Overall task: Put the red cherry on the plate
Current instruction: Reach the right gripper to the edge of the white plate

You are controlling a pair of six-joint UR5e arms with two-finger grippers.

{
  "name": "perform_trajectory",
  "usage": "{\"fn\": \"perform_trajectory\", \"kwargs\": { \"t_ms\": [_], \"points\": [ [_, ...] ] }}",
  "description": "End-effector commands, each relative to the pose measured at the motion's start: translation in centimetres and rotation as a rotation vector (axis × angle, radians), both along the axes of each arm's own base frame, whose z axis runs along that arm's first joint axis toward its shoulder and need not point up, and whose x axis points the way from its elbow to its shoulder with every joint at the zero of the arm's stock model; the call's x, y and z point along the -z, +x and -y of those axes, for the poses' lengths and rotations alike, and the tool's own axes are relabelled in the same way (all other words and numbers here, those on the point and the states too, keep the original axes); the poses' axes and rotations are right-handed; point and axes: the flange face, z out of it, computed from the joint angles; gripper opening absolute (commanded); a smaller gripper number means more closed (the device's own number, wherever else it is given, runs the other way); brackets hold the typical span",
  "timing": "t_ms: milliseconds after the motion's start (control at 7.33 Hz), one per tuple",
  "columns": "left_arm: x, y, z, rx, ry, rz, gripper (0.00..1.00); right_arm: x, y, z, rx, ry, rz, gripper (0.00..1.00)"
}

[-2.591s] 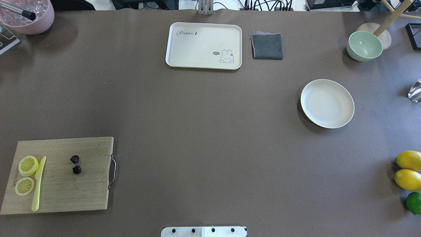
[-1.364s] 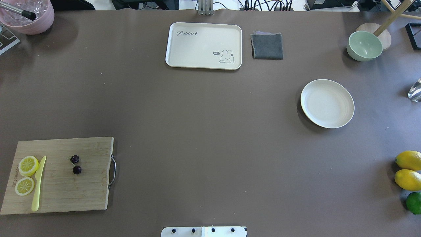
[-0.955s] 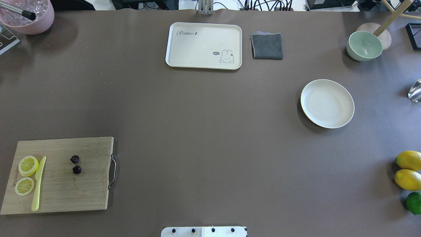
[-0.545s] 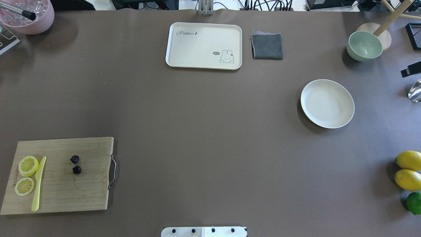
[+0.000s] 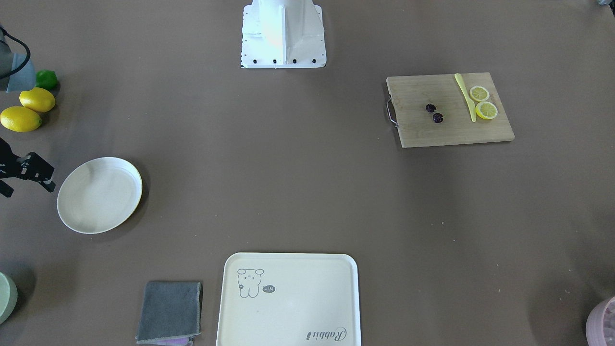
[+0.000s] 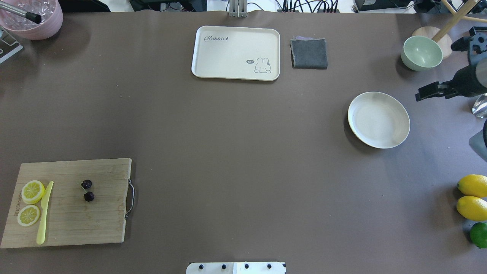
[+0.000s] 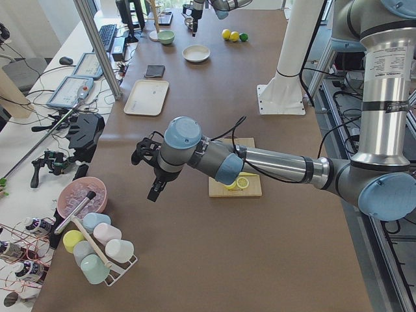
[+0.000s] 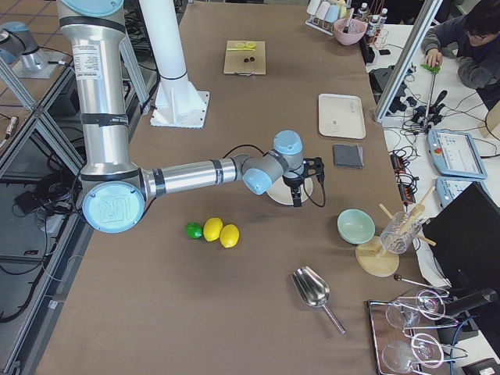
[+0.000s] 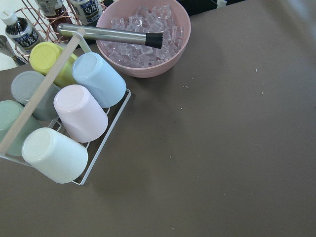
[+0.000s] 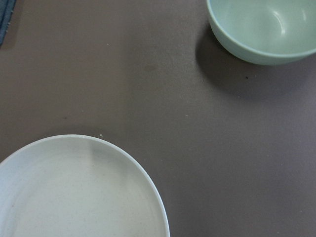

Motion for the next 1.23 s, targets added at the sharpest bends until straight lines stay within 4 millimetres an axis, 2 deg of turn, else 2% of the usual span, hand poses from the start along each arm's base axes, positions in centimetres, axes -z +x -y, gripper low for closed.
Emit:
{"fn": "perform_trajectory", "kwargs": {
  "t_ms": [0,136,545,682,818,955,1091],
  "points": [
    [0.2,0.1,-0.1,-0.001,0.006,0.000,0.98,-5.4,-2.0,-0.9,-0.062,-0.029,0.072,0.80],
    [0.2,0.1,-0.1,-0.001,0.006,0.000,0.98,-5.7,-3.1,-1.4,-0.086,-0.045,0.092,0.70],
    [0.3,0.1,-0.1,-0.001,0.007,0.000,0.98,-4.6,-4.6,-1.9,-0.109,-0.085,0.123,0.00],
    [0.3,0.1,-0.1,-0.001,0.007,0.000,0.98,-4.1,-4.9,-2.1,-0.103,-0.082,0.128,0.00],
    [0.3,0.1,-0.1,-0.001,0.007,0.000,0.98,-2.6,-5.0,-2.2,-0.099,-0.059,0.146,0.00],
    [0.3,0.1,-0.1,-0.001,0.007,0.000,0.98,-0.8,-5.2,-2.2,-0.107,-0.059,0.172,0.00],
    [0.2,0.0,-0.2,0.000,0.006,0.000,0.98,2.3,-6.9,-2.8,-0.121,-0.083,0.226,0.00]
  ]
}}
